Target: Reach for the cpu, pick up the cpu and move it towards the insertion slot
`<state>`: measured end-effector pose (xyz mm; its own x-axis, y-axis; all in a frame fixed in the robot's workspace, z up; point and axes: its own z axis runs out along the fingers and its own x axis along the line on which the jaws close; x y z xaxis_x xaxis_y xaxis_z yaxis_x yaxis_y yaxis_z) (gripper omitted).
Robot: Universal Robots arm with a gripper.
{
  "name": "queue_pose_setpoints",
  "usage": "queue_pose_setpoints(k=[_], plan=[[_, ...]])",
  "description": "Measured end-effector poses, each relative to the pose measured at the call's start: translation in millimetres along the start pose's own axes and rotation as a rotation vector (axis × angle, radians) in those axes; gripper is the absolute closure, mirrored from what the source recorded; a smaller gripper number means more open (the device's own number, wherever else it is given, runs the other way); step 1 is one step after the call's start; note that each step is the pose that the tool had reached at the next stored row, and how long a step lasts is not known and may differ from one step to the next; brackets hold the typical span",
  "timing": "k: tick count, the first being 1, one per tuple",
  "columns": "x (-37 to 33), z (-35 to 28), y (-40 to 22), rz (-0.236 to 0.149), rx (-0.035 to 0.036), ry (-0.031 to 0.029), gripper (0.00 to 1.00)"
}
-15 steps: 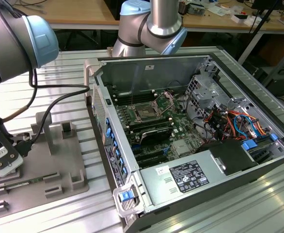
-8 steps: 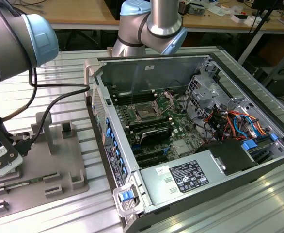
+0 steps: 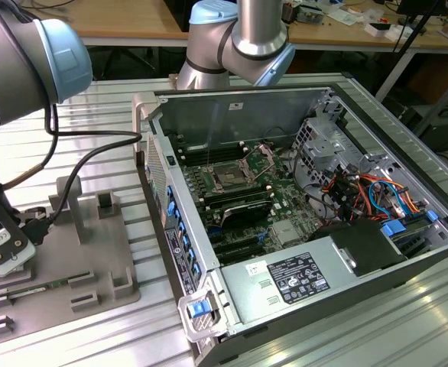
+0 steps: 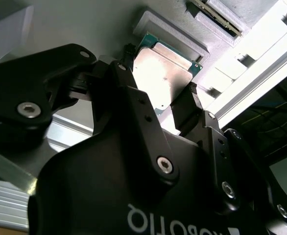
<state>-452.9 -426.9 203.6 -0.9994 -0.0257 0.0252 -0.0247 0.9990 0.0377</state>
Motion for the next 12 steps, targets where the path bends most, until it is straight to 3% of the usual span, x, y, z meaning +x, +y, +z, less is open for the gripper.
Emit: queue_pose_setpoints(k=[12], plan=[[0.0,-2.2,0.1,0.0,0.0,-0.0001,0.45]])
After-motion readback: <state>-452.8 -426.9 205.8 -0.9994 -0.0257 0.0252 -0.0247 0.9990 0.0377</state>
